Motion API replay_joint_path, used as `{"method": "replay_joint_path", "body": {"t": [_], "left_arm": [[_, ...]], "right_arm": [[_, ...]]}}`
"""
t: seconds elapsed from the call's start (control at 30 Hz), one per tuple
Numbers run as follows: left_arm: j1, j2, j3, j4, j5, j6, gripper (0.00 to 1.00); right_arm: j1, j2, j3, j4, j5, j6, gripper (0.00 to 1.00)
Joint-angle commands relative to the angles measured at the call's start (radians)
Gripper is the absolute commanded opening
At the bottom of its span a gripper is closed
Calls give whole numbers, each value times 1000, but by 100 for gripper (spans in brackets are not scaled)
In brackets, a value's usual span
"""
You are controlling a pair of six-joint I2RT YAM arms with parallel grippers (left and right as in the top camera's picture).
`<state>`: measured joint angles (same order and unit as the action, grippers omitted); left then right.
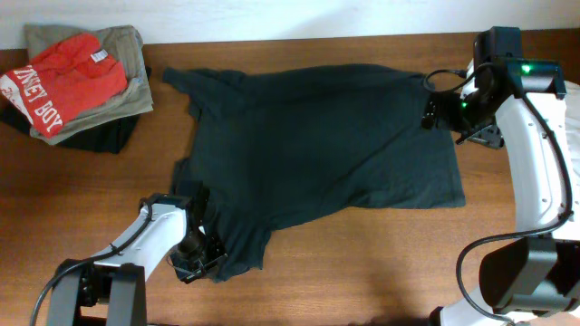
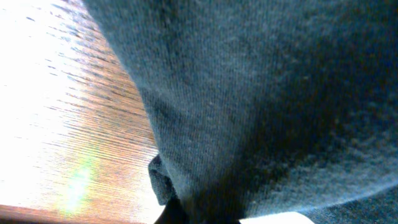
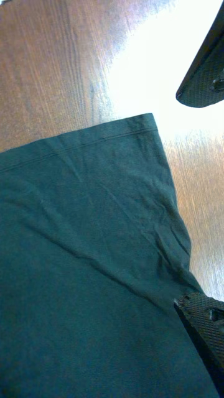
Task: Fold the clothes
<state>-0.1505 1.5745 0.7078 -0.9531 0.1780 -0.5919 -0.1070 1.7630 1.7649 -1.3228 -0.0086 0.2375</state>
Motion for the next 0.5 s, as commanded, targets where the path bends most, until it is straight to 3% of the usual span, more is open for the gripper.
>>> {"method": "replay_joint_path", "body": {"t": [0.0, 0.2, 0.3, 0.4, 0.47], "left_arm": [[0, 11, -26, -1, -43, -3, 1], [0, 11, -27, 7, -43, -3, 1], [0, 11, -26, 10, -43, -3, 1], [0, 11, -26, 10, -43, -3, 1], [0, 11, -26, 10, -43, -3, 1]], "right_arm": [[-64, -2, -4, -4, 32, 61, 99], [-240, 0, -53, -39, 19, 42, 99], [-261, 0, -184, -16, 0, 35, 100], [-253, 0, -359, 106, -67, 29, 83], [-253, 0, -425, 169, -89, 29, 77]]}}
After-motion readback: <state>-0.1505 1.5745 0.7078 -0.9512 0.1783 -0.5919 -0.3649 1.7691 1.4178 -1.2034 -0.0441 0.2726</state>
